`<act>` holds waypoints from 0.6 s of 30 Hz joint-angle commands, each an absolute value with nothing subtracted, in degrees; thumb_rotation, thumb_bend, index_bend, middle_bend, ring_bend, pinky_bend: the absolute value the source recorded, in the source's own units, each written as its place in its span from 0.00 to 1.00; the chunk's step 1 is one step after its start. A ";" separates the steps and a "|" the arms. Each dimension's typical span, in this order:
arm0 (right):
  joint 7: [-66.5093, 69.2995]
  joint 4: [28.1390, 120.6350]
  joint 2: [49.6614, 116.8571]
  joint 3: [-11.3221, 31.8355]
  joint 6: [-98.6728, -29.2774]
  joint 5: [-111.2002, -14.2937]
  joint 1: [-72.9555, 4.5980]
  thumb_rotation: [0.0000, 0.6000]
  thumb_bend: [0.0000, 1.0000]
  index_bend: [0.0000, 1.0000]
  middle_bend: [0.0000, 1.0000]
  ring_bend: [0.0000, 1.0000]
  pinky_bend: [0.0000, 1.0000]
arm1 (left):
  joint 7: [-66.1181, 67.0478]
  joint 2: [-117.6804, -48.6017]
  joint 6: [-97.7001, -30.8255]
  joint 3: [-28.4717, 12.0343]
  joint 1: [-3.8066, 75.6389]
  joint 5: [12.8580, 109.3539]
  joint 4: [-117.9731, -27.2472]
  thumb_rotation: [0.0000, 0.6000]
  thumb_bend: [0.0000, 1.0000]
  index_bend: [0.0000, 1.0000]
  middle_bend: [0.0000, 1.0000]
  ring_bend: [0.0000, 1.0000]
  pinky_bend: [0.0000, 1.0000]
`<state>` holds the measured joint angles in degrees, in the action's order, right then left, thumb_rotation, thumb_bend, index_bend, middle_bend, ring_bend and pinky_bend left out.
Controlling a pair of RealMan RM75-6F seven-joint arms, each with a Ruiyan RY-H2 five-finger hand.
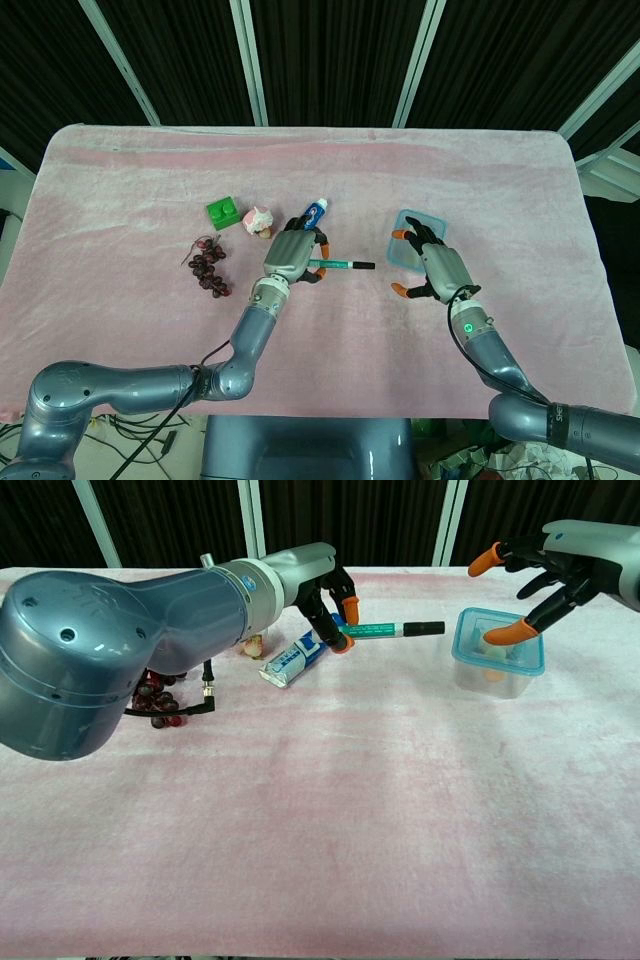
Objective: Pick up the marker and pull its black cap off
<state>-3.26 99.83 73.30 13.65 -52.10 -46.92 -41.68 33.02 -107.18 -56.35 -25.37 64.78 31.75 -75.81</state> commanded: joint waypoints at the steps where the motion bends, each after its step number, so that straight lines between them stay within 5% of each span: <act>1: -2.72 100.29 73.41 13.63 -51.30 -46.20 -41.69 1.00 0.14 0.25 0.00 0.04 0.15 | 32.63 -107.70 -56.70 -25.24 64.97 32.25 -75.07 1.00 0.62 0.77 0.34 0.05 0.07; 18: -5.89 97.94 78.50 13.77 -54.18 -43.91 -43.02 1.00 0.18 0.35 0.00 0.04 0.15 | 30.26 -109.12 -57.43 -25.05 64.82 34.11 -74.49 1.00 0.64 0.79 0.35 0.05 0.07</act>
<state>-5.69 98.16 78.27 13.72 -54.00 -44.11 -42.94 30.26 -109.13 -57.41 -25.04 64.83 34.12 -74.48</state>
